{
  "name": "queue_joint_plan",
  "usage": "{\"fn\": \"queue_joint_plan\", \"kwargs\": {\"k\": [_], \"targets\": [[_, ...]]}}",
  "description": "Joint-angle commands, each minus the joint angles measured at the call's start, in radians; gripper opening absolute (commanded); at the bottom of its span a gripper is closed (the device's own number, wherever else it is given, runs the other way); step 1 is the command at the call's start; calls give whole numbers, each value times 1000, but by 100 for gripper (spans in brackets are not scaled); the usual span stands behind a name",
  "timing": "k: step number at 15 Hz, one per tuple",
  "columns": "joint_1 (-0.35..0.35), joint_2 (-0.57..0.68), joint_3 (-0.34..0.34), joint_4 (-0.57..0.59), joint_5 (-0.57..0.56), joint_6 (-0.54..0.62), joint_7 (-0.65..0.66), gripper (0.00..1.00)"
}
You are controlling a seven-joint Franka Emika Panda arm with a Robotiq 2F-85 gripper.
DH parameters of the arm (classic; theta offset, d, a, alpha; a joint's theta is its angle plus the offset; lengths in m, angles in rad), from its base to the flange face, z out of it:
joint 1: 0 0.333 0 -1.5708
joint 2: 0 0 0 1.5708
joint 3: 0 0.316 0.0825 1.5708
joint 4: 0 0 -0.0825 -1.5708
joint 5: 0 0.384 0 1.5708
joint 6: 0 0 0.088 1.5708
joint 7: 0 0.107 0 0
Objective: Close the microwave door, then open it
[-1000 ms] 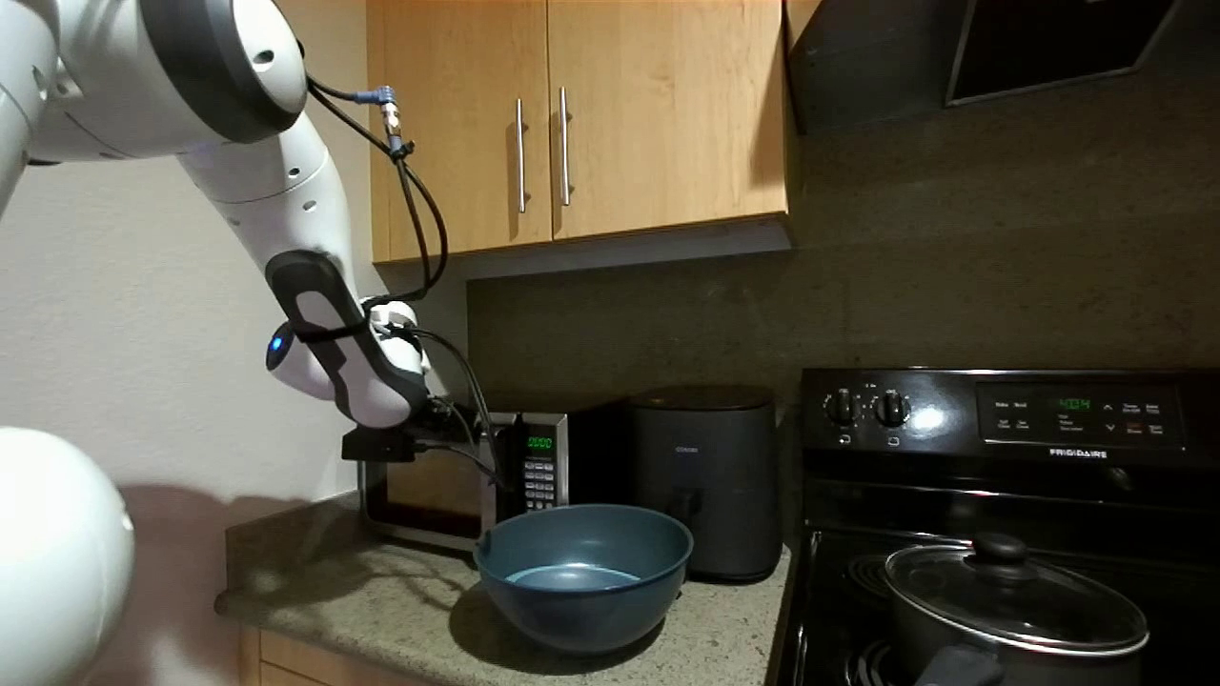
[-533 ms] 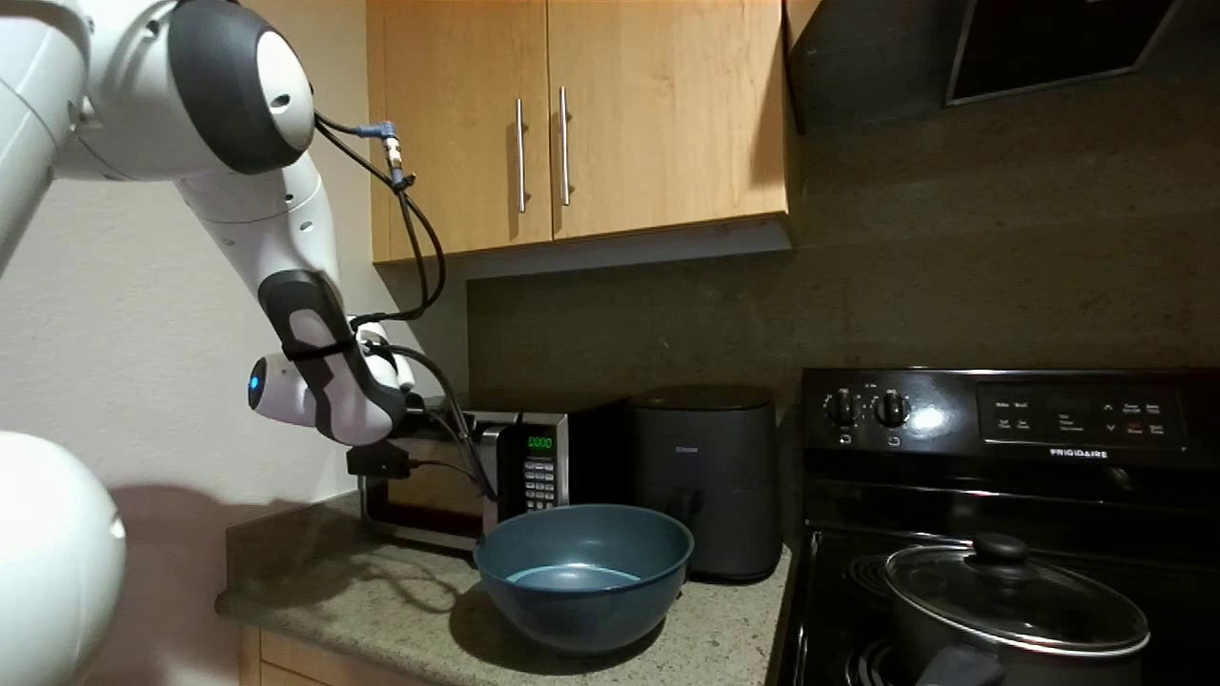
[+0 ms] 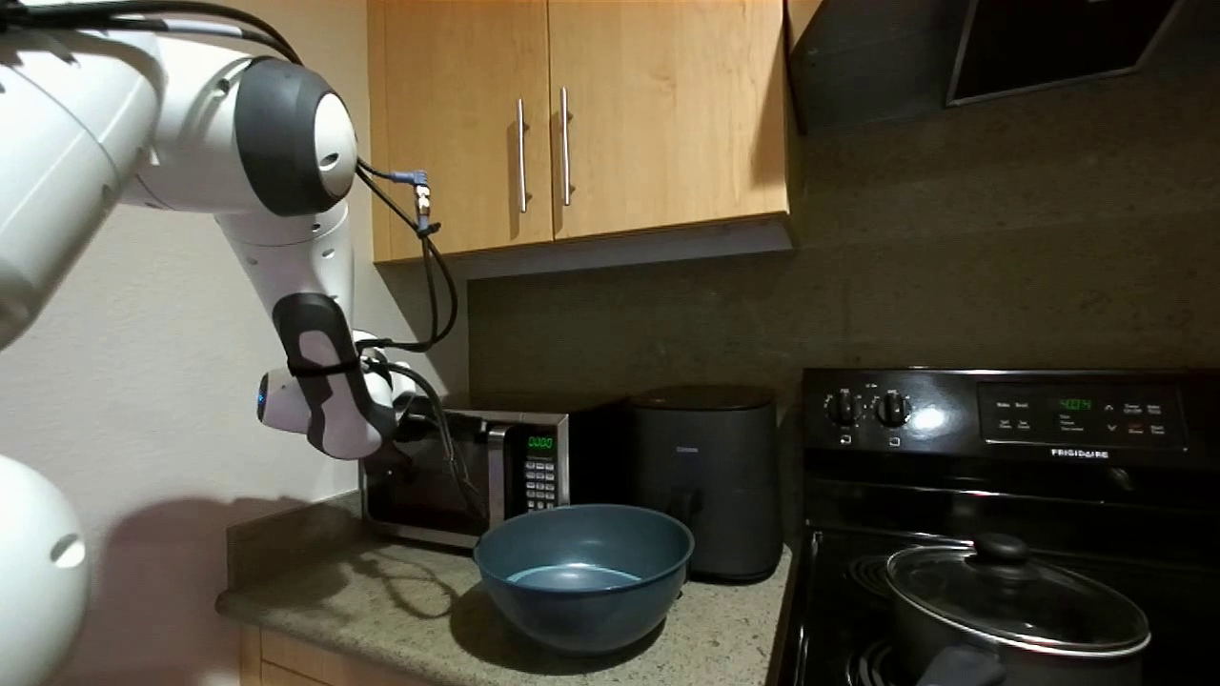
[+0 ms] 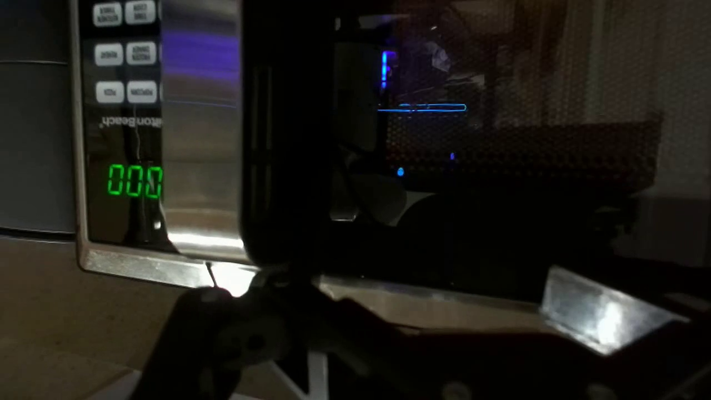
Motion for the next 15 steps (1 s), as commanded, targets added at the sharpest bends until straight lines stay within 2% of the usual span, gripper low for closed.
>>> {"fn": "queue_joint_plan", "kwargs": {"k": [1,2,3,6,8,12,15], "targets": [[-63,35,48,72,52,-48,-43,100],[-69,24,63,60,79,-33,-64,100],[-49,10,71,15,33,-33,-14,100],[-52,10,80,15,39,-33,-17,100],[-66,-41,95,-36,71,6,-74,100],[-105,-150,136,-137,222,44,-242,100],[-135,-245,154,-226,418,51,-435,100]]}}
